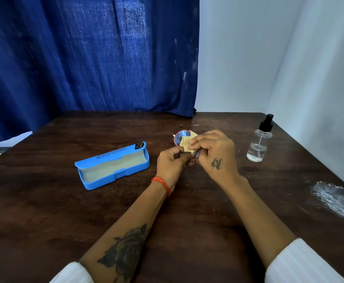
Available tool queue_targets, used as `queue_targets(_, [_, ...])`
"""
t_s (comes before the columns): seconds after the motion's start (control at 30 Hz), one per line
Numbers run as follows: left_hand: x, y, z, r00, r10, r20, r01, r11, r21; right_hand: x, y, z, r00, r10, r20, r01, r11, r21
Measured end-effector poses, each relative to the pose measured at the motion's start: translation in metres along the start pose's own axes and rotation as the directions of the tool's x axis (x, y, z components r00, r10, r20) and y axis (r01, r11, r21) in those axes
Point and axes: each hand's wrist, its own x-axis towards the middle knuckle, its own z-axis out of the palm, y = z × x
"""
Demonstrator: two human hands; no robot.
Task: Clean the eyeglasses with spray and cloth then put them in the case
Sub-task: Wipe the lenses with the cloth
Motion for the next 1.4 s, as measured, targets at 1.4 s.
queue_targets(1.4, [-0.005, 0.002, -0.002, 1.000, 0.012, 0.010, -0.012, 0.999, 0.044, -0.006, -0.009, 0.013, 0.970, -0.187, 0.157, 0.204, 0.973, -0.103])
